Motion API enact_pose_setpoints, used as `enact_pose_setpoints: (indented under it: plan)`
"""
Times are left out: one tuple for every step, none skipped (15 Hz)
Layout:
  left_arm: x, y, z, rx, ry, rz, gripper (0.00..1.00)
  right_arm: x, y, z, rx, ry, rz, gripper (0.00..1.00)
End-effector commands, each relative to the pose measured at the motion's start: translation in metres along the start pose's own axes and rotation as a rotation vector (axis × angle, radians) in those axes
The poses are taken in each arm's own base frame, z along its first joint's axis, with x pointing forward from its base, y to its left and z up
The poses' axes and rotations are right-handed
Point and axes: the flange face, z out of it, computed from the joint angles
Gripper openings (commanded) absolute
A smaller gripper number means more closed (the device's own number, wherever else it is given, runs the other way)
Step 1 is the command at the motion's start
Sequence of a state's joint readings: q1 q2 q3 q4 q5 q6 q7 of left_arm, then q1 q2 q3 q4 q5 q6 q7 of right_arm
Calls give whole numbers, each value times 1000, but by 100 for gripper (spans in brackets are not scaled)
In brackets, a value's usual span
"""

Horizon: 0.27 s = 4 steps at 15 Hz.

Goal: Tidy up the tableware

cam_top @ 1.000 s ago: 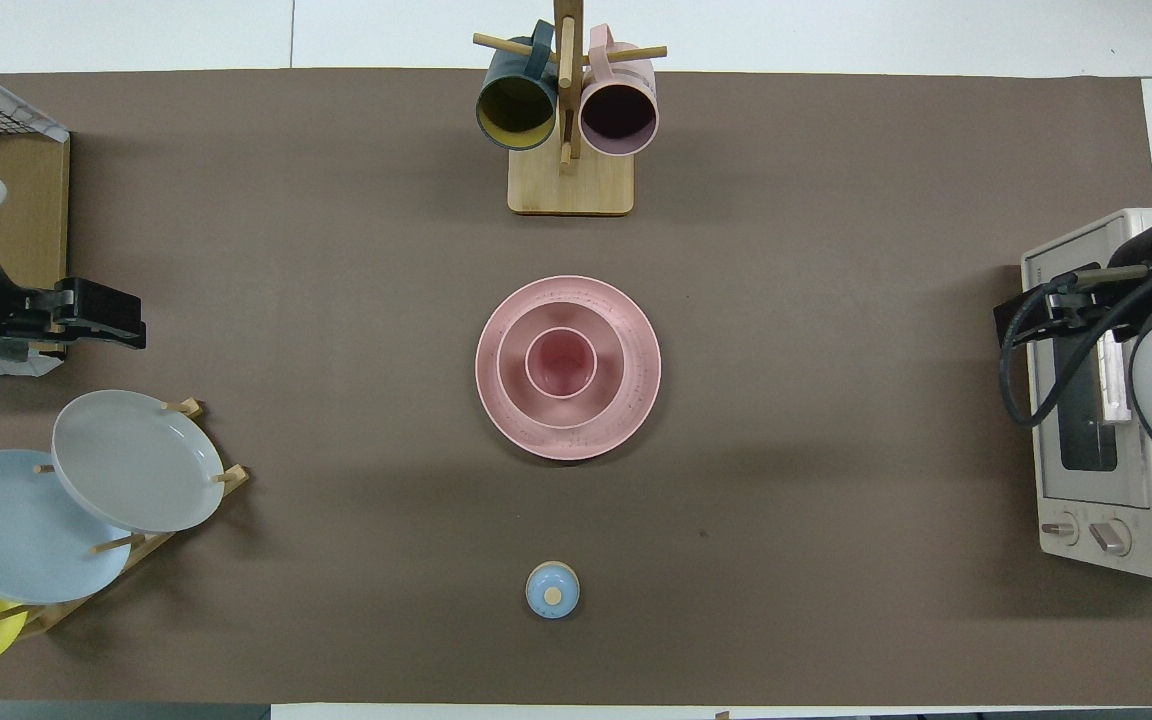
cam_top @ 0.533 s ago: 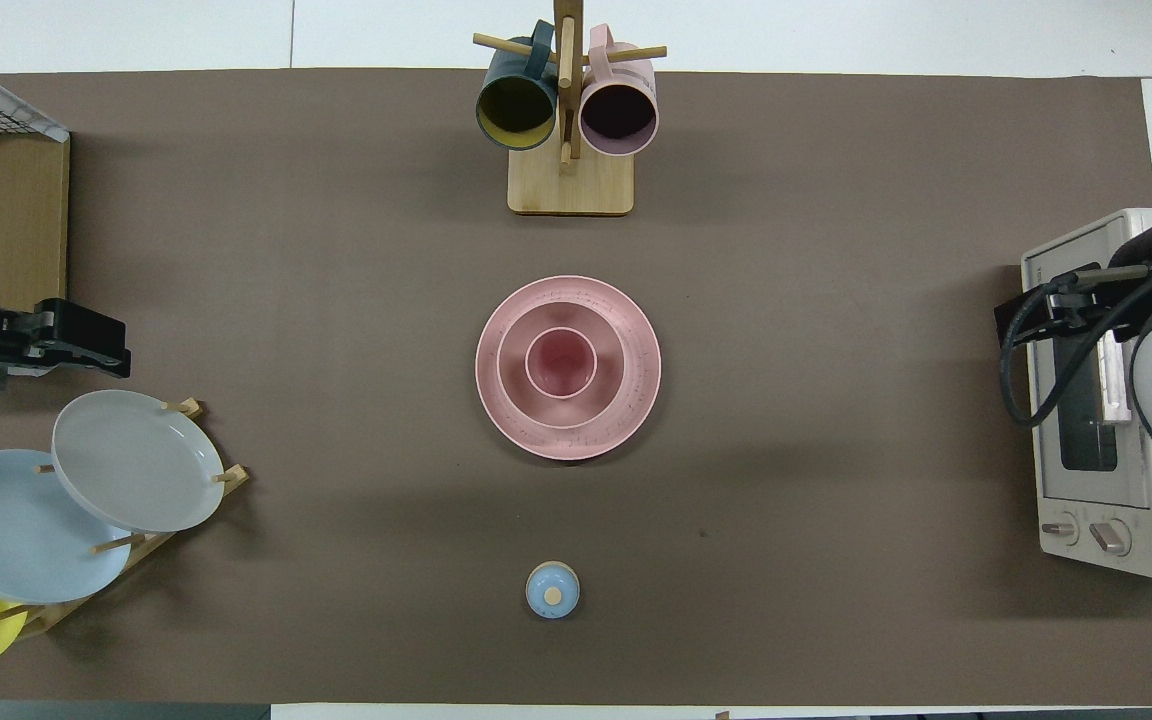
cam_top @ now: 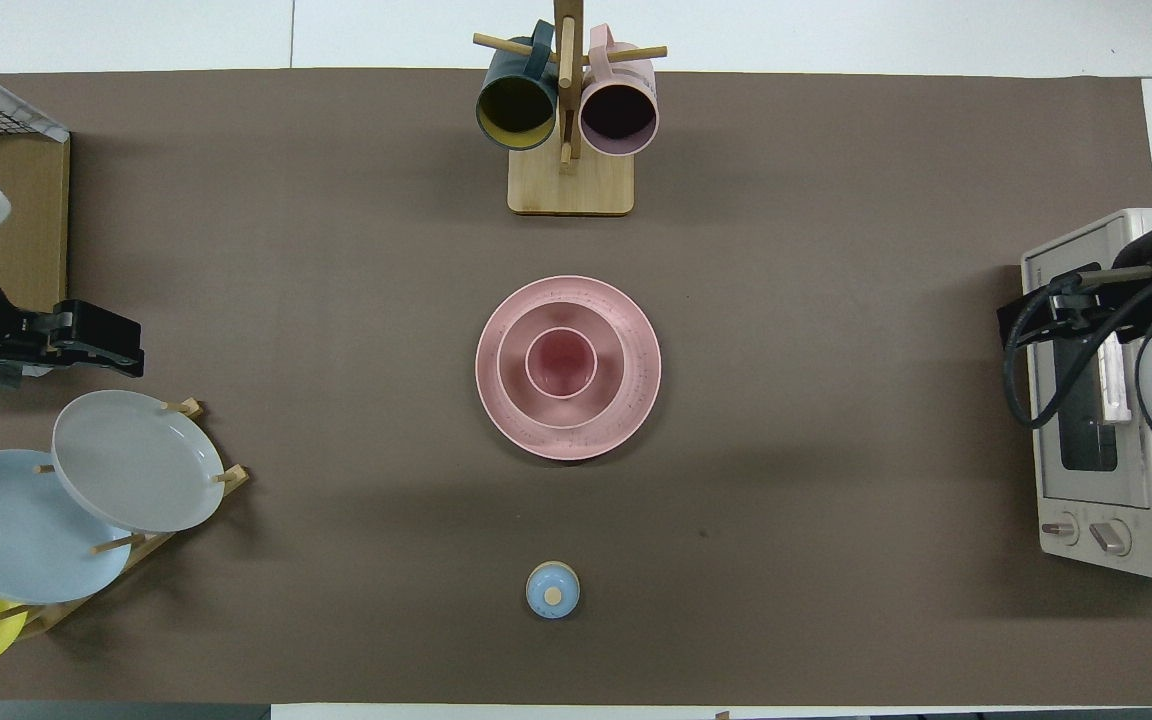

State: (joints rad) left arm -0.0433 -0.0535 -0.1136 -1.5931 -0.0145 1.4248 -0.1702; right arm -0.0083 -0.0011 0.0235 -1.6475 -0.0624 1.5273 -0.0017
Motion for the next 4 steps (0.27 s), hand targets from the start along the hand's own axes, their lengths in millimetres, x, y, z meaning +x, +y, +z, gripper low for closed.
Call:
enact_pose_setpoints:
  plan:
    - [1, -6, -6, -22, 35, 0, 100, -6, 10, -11, 20, 0, -6, 100]
    - [1, -7, -5, -22, 34, -2, 100, -6, 10, -11, 23, 0, -6, 100]
    - [1, -7, -5, -22, 34, 1, 100, -4, 11, -16, 26, 12, -4, 100]
    - [1, -6, -4, -23, 32, 2, 100, -3, 14, -23, 30, 27, 3, 100]
